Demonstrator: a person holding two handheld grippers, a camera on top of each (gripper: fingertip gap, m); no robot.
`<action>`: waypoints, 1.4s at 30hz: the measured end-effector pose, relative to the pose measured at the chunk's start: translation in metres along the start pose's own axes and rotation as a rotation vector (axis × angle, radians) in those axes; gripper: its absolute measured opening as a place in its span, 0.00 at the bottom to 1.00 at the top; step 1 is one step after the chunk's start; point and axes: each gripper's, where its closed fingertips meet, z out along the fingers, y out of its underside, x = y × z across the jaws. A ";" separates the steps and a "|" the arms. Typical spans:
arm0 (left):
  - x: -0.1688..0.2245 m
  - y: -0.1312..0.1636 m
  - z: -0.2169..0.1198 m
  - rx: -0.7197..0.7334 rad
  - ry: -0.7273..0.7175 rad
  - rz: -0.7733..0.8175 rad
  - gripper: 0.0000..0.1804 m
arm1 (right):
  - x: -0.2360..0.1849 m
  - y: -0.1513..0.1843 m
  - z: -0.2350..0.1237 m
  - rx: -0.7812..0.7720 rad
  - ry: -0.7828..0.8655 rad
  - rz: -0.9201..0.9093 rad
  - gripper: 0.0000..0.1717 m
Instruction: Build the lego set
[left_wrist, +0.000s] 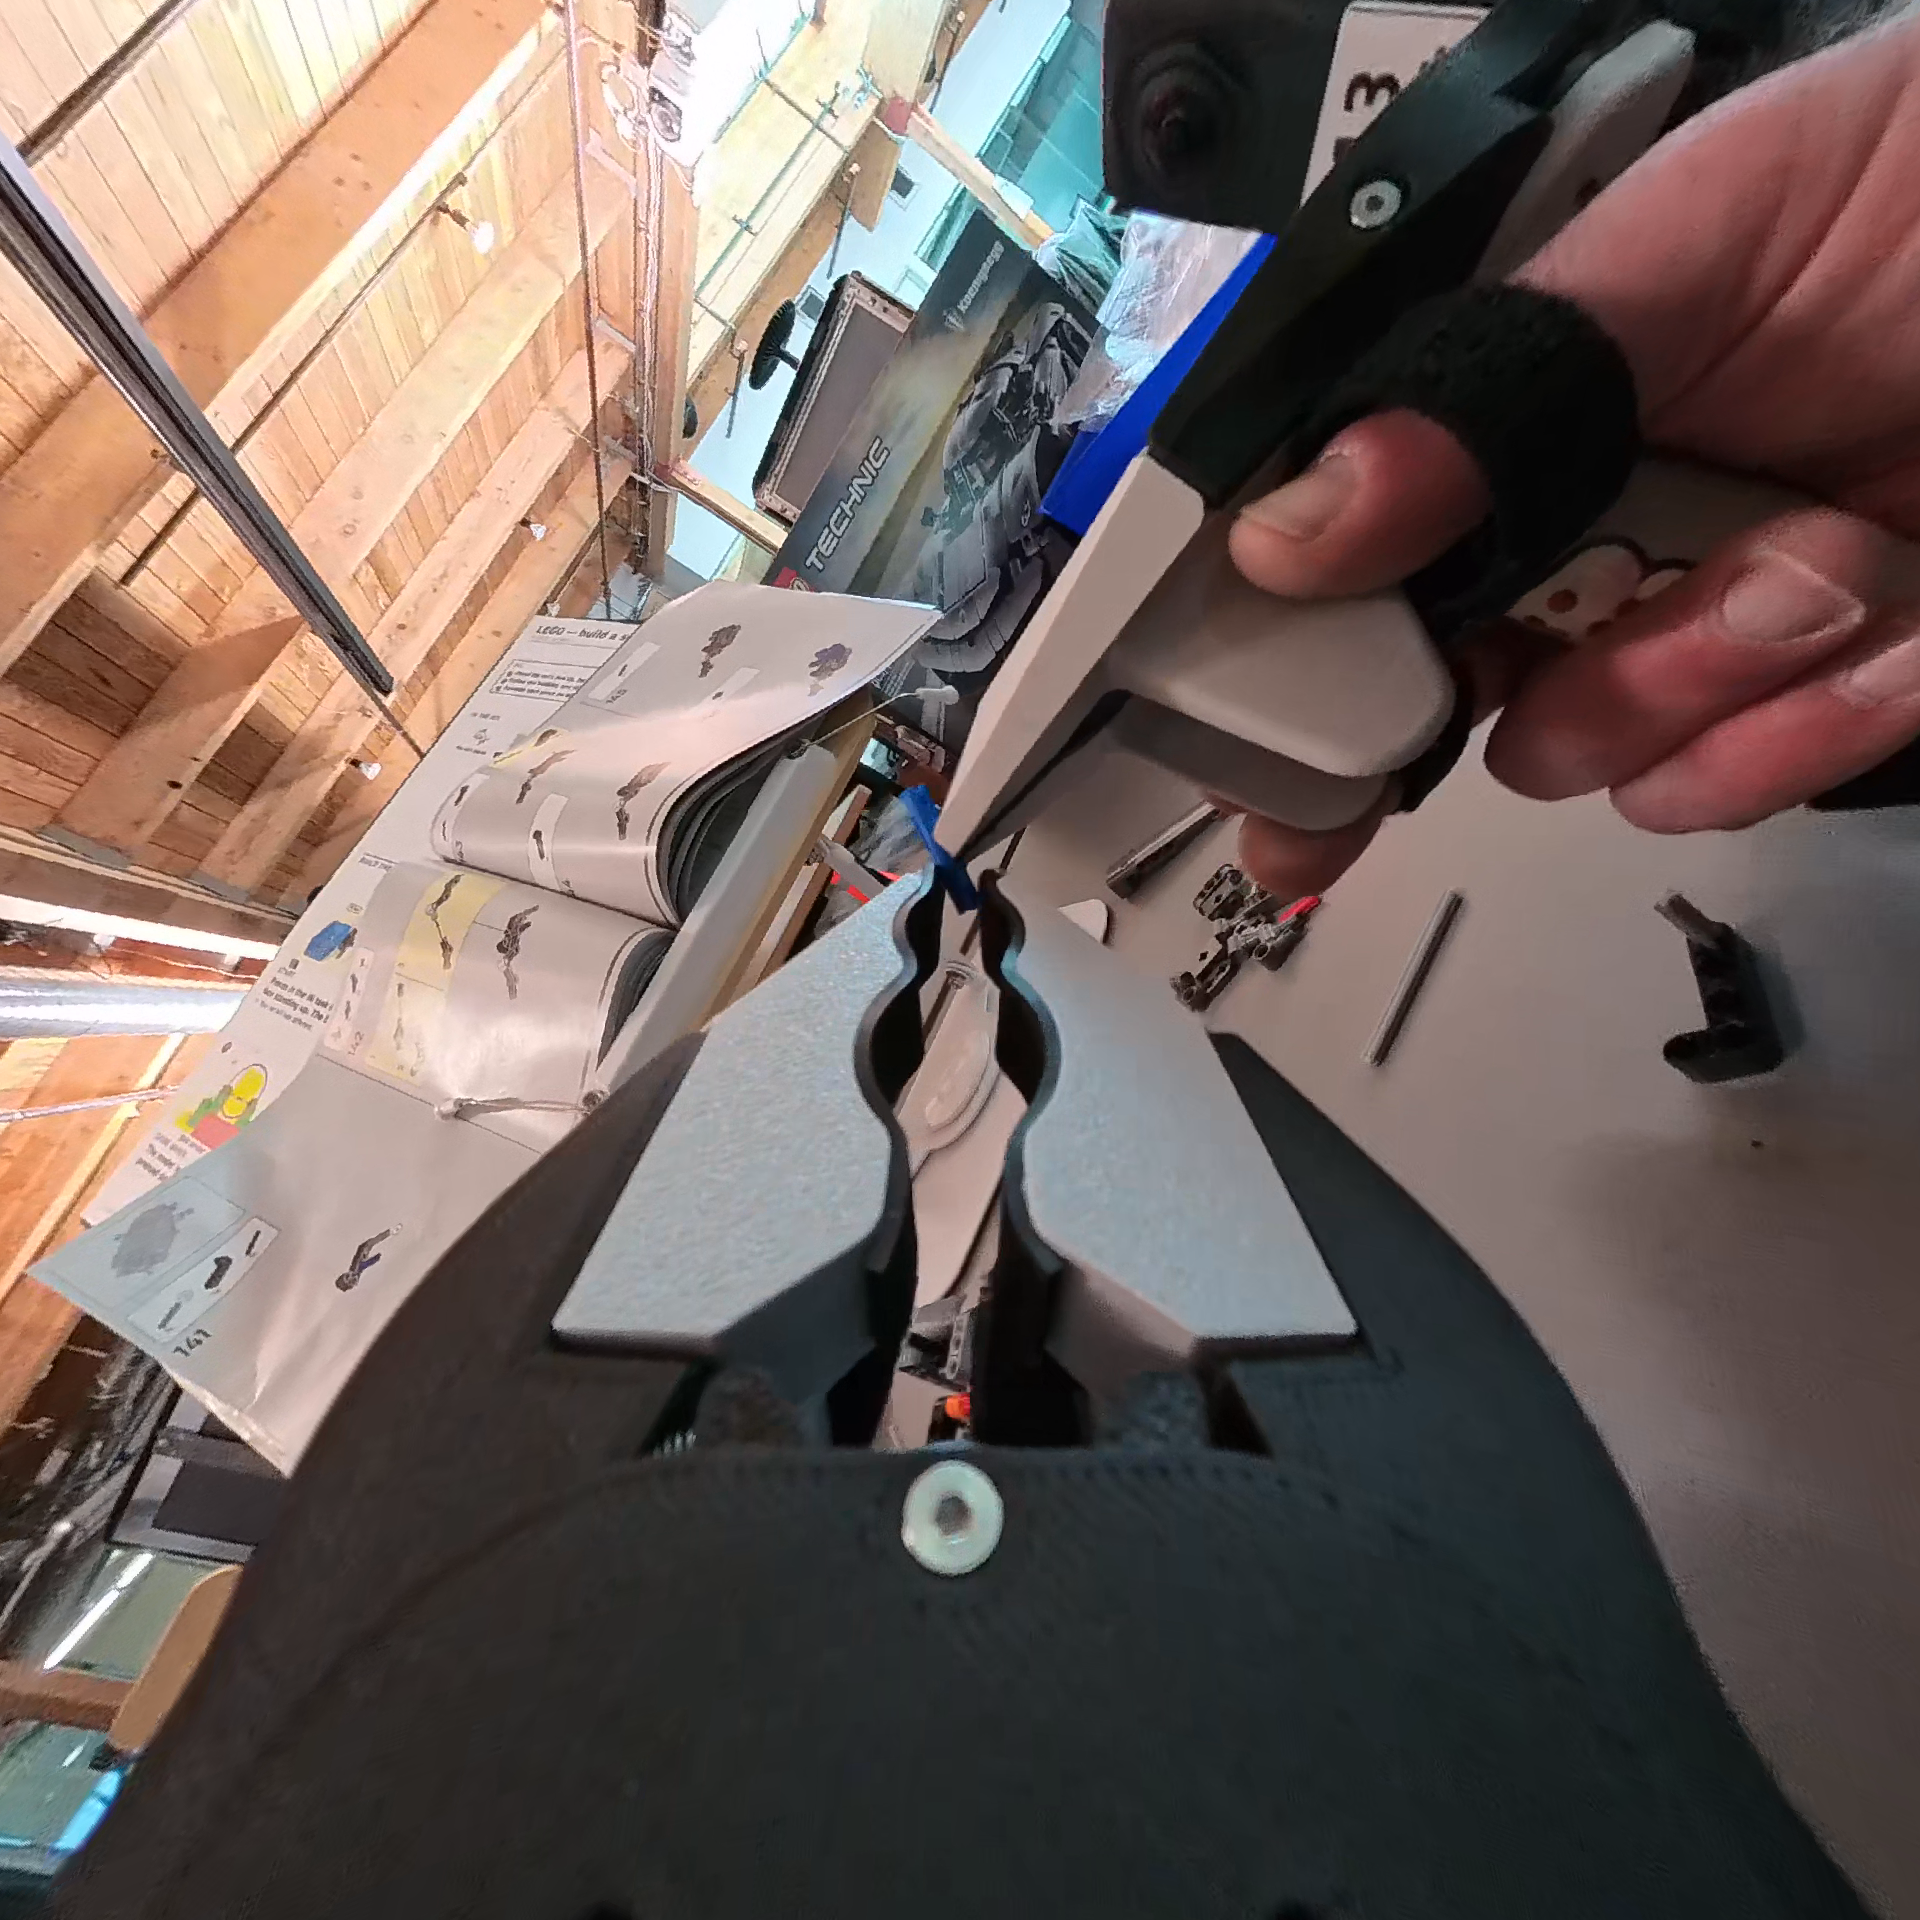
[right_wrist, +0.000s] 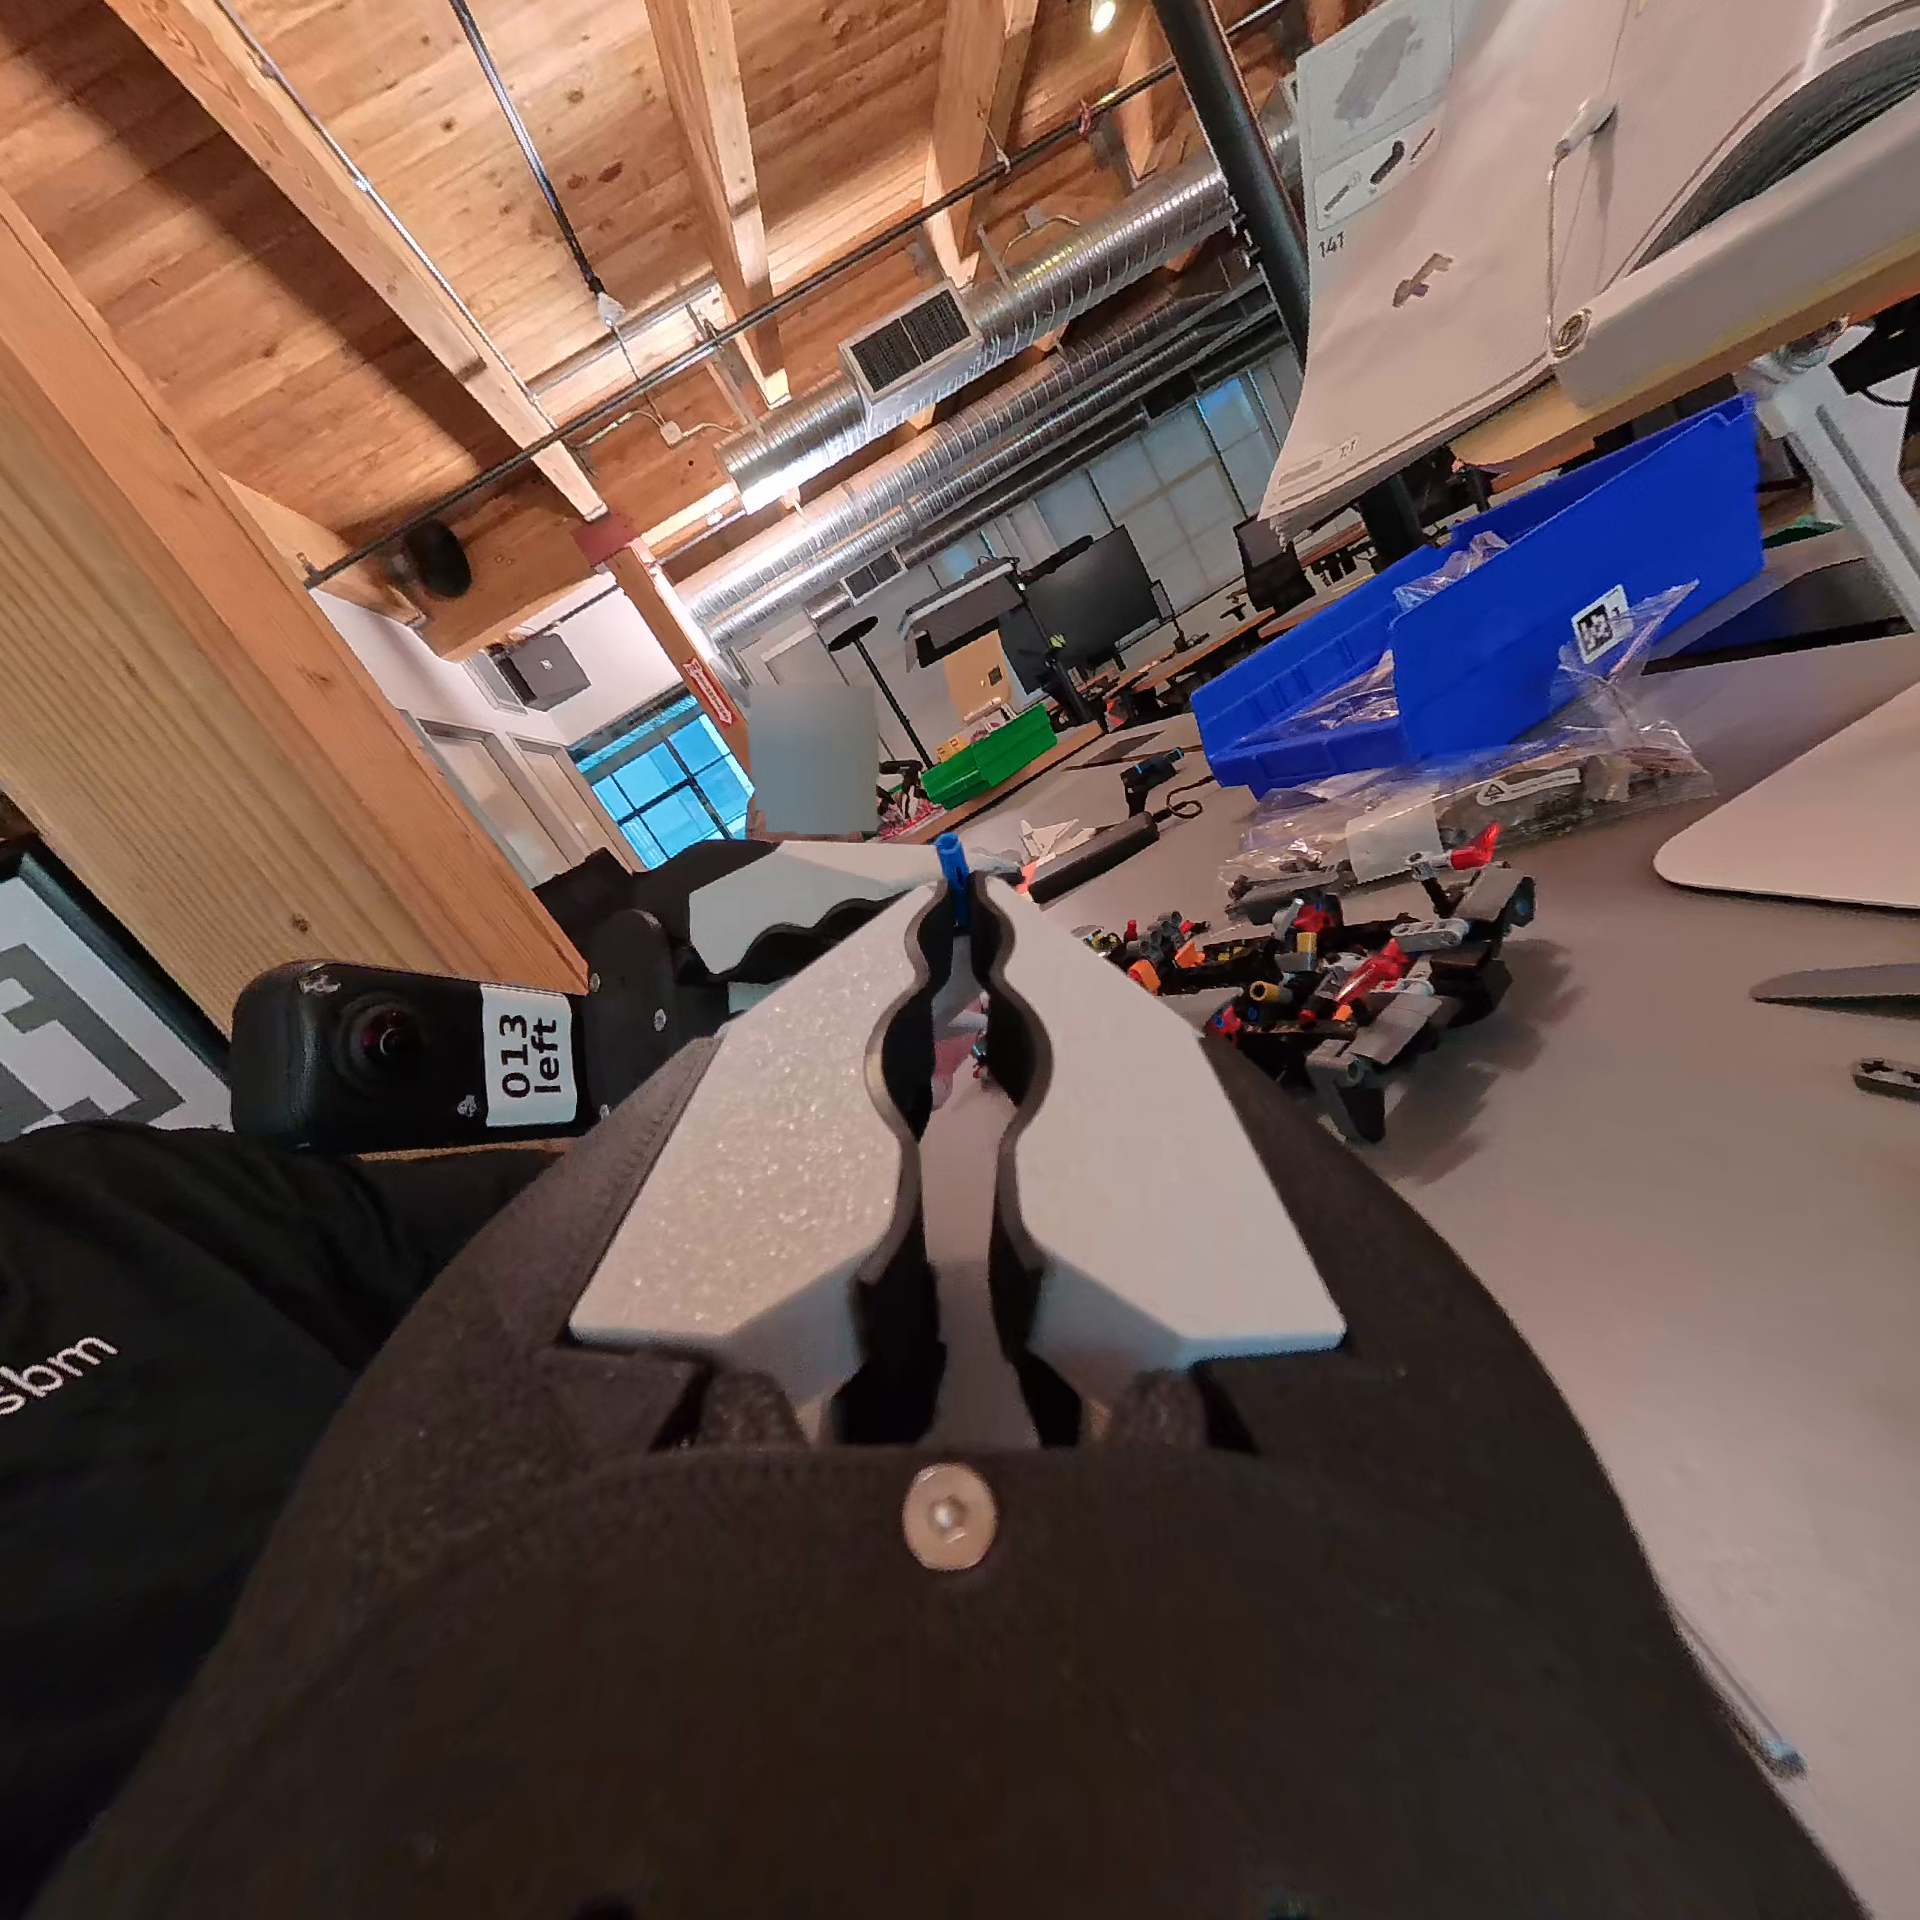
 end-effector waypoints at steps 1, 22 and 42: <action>0.000 0.000 0.000 -0.002 -0.003 0.010 0.01 | 0.000 0.000 -0.001 -0.005 0.007 -0.008 0.00; 0.012 -0.005 -0.002 0.005 0.026 0.136 0.01 | -0.003 0.006 -0.016 -0.211 0.090 -0.229 0.01; 0.122 0.030 -0.023 -0.184 0.779 -0.182 0.11 | 0.027 0.072 -0.081 -0.901 0.073 -0.564 0.01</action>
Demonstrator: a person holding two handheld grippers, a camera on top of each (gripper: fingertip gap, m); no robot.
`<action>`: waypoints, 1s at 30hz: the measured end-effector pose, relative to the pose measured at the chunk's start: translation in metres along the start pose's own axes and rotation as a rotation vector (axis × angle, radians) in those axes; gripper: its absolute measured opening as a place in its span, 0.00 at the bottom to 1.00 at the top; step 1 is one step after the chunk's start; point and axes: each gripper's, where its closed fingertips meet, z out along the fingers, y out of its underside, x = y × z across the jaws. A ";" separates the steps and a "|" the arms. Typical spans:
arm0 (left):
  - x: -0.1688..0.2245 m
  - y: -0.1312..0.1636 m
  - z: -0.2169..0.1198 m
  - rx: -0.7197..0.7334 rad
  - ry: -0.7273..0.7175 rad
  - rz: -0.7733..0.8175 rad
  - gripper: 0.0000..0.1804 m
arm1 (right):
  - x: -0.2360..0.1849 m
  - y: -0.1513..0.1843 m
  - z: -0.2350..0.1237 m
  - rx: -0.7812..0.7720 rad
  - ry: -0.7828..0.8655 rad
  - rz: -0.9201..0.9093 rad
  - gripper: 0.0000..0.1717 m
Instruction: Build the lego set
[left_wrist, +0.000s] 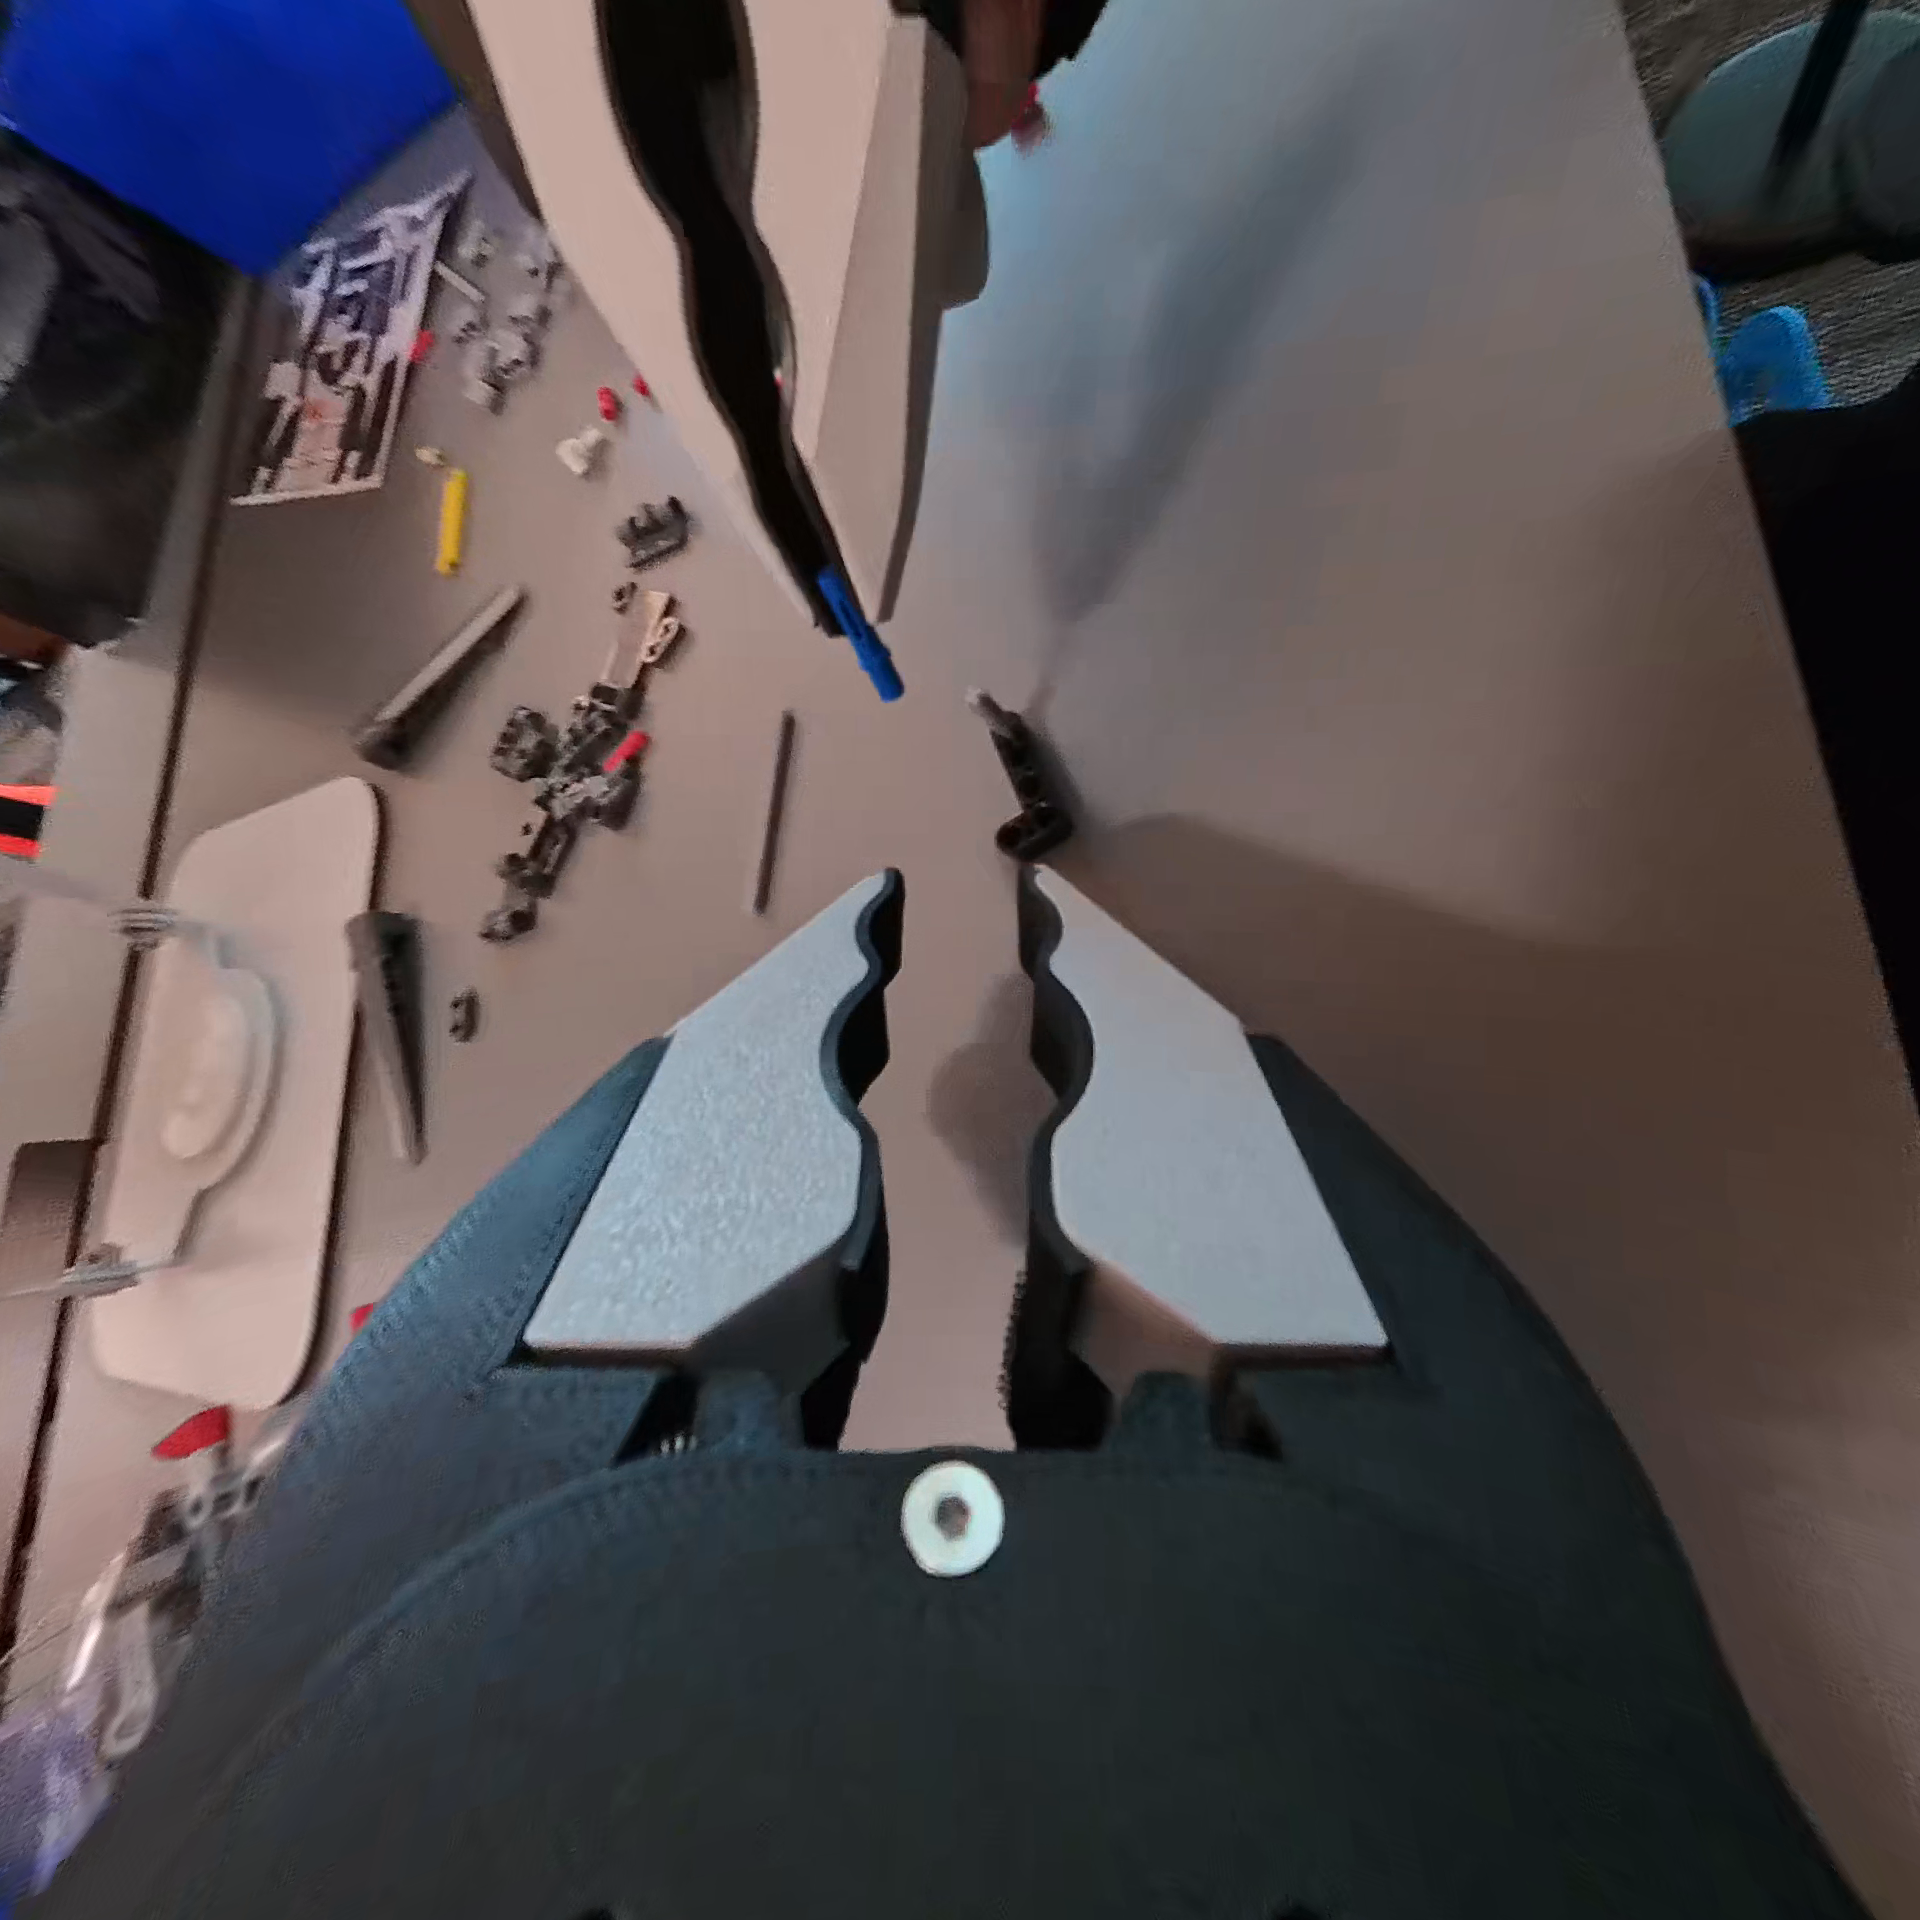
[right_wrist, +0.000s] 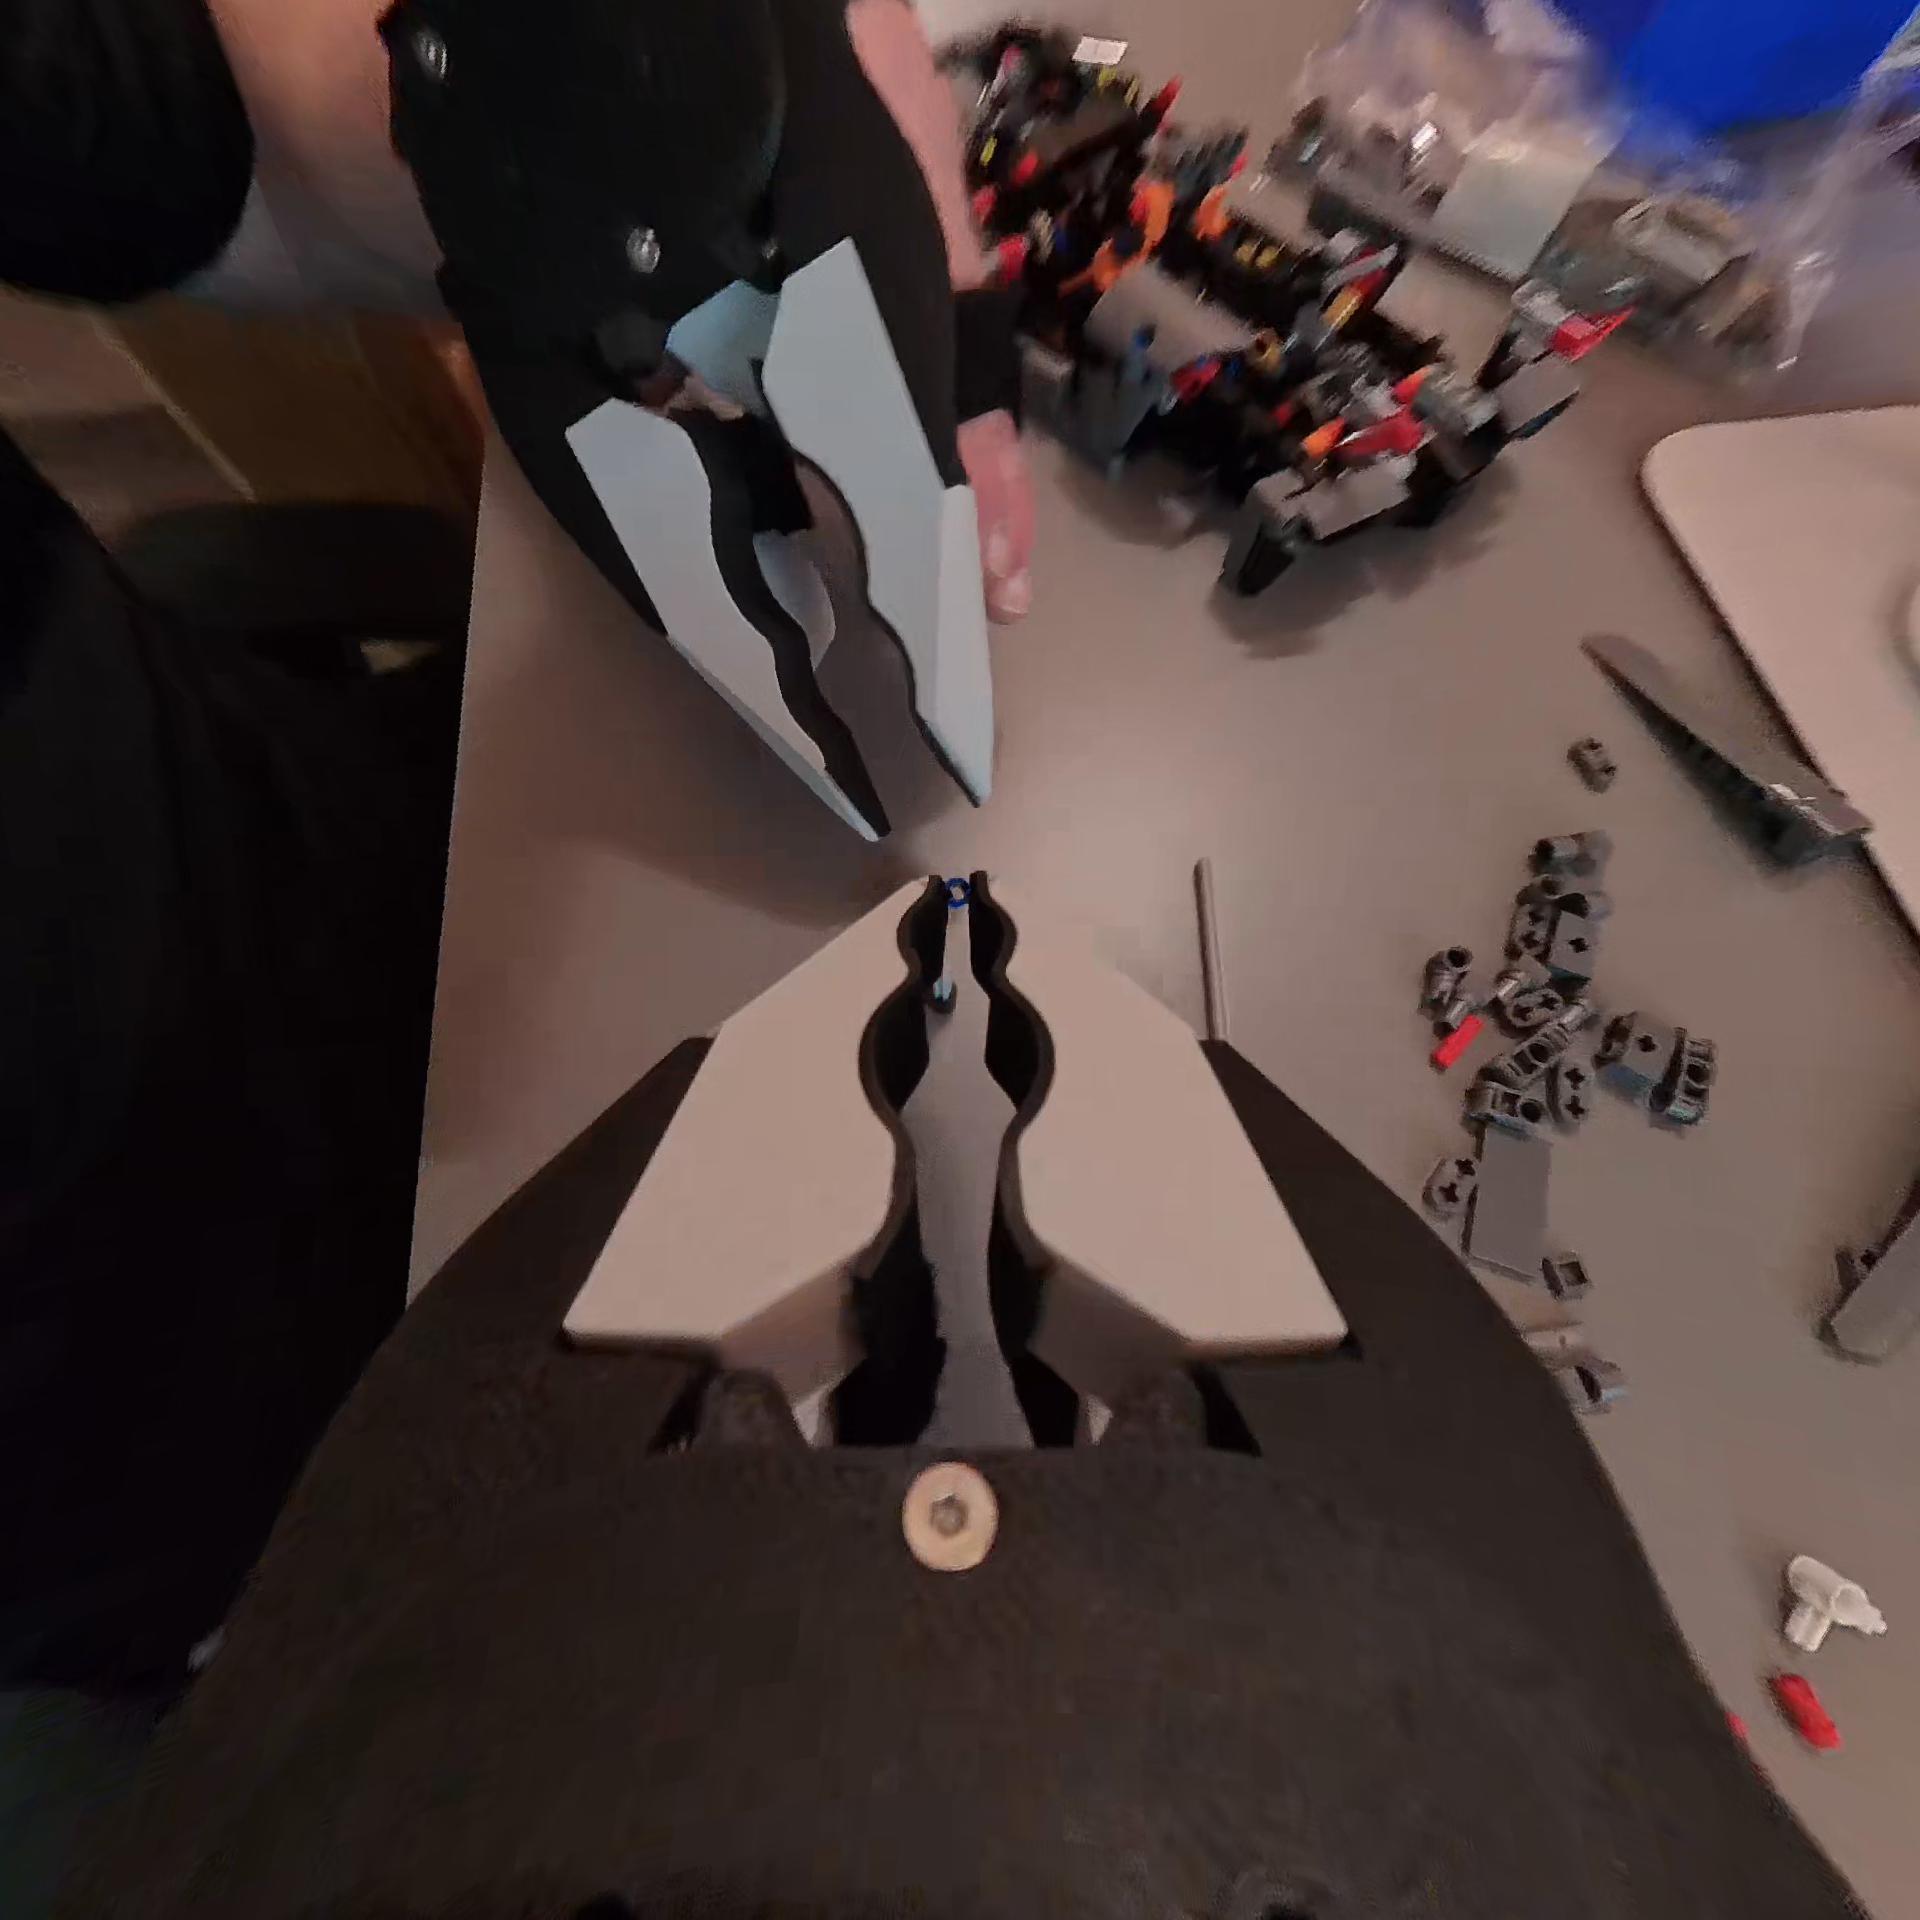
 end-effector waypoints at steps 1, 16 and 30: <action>0.003 0.001 0.004 -0.003 0.012 -0.005 0.14 | -0.001 0.004 0.002 -0.034 -0.020 -0.018 0.01; 0.008 0.002 0.022 -0.007 0.037 -0.025 0.10 | 0.001 0.005 0.009 -0.063 -0.090 -0.081 0.01; 0.005 0.004 0.023 -0.007 0.030 -0.016 0.09 | -0.005 0.013 0.008 -0.160 -0.155 -0.170 0.00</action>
